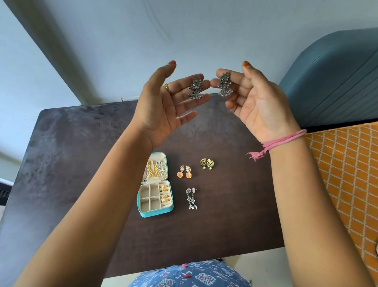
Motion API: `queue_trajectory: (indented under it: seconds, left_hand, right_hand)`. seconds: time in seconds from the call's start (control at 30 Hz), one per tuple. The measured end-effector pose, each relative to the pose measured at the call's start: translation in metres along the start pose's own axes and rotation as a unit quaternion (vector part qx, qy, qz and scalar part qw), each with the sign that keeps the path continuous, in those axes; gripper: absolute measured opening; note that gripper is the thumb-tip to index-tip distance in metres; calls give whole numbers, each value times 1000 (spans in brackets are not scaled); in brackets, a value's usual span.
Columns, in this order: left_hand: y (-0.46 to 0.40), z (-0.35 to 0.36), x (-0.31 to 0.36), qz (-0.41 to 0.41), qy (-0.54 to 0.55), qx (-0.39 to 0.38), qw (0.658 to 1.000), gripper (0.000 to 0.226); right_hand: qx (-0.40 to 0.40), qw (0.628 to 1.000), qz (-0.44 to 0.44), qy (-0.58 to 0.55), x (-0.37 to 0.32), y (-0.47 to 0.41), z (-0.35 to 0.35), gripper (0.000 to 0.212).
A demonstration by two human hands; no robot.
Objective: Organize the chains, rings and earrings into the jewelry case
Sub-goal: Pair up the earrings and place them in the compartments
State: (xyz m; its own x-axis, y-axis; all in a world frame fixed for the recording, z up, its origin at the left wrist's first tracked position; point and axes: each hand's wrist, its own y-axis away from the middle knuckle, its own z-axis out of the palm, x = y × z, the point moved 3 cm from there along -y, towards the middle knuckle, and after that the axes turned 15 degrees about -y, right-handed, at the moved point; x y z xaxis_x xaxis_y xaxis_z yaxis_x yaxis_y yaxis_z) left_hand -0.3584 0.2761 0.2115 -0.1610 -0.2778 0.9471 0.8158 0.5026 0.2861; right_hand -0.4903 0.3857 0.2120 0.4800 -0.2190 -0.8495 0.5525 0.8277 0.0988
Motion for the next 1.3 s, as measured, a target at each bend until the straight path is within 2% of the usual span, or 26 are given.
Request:
queue_trajectory:
  seconds: [0.13,0.57,1.03,1.3]
  left_hand:
    - [-1,-1,3,4,-4,-7,1000,56]
    - [-4,-11,7,17,-13,-9,1000,57]
    - [-4,-15,7,28,-14,-9,999,44]
    - [-5,-14,3,38,1,-4,999,23]
  right_hand:
    - [-8,1000,8,-11,-1,-5,1,38]
    - [-8,999,-19,-25,3,-15,7,22]
    - [-10,1000,-19,-21,5,-17,9,22]
    - [-9,1000,-17,-22,8,-15,8,23]
